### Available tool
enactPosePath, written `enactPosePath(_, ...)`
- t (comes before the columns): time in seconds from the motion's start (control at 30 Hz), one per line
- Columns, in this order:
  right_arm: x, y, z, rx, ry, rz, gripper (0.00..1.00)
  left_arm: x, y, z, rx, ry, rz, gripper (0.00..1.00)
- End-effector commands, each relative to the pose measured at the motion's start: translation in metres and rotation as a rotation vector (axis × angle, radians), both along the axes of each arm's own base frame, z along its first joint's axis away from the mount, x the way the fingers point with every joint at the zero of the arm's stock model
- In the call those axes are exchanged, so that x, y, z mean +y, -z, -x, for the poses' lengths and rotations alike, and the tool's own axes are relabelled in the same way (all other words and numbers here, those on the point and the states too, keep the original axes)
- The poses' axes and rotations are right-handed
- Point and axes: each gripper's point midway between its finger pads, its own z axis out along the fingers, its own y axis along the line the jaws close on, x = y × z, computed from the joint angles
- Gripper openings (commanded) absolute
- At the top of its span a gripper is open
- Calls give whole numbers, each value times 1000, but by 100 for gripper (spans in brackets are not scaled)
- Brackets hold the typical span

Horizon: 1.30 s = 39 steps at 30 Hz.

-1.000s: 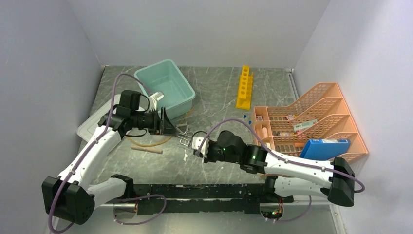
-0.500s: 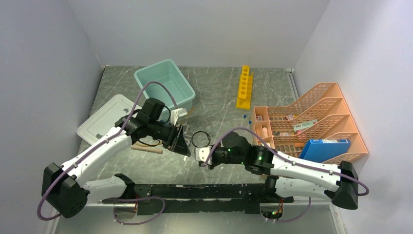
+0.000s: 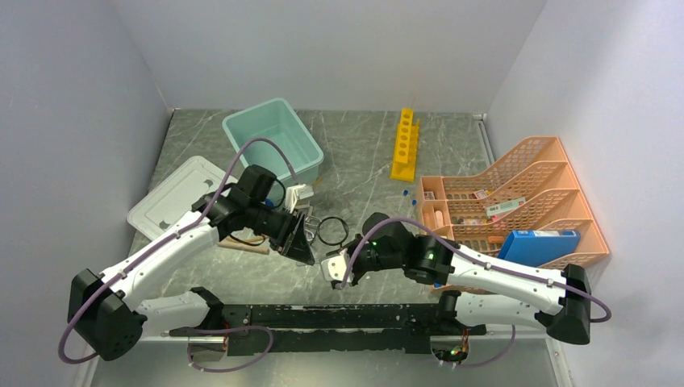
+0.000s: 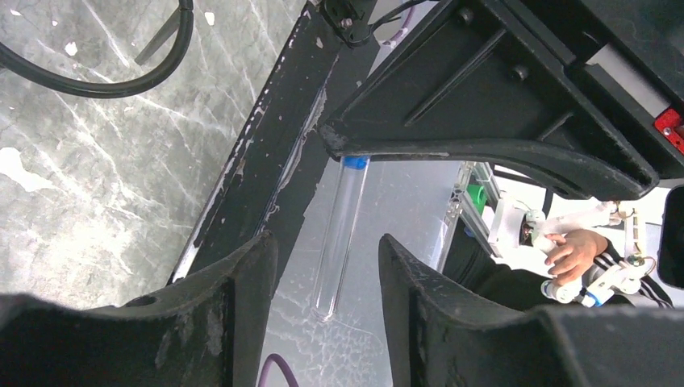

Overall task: Organize the chemistry lab equipment
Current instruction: Pick up the test tube at the center of the board.

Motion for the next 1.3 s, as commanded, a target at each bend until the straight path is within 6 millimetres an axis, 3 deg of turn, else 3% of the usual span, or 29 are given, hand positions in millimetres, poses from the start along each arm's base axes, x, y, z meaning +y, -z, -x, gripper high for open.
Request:
enactPosePath(0.0, 1, -6, 1, -37, -52, 28, 0, -2, -13, 6, -21, 48, 44, 51)
enactPosePath(0.6, 5, -21, -3, -59, -41, -11, 0, -6, -6, 19, -5, 98, 56, 39)
enactPosePath(0.77, 5, -23, -2, -54, -38, -21, 0, -6, -5, 21, -3, 102, 57, 26)
enactPosePath(0.87, 5, -22, -2, -48, -34, -21, 0, -7, -5, 21, -3, 106, 63, 7)
enactPosePath(0.93, 6, -23, -3, -45, -28, -30, 0, -7, -6, 21, -8, 109, 65, 5)
enactPosePath(0.97, 6, -24, -3, -44, -23, -39, 2, -7, -7, 21, -12, 110, 69, 5)
enactPosePath(1.1, 6, -28, -3, -21, 14, -93, 33, -8, -8, 19, -18, 109, 72, 5)
enactPosePath(1.27, 0, -29, -3, 44, 83, -147, 45, -9, -11, 8, -77, 77, 42, 5)
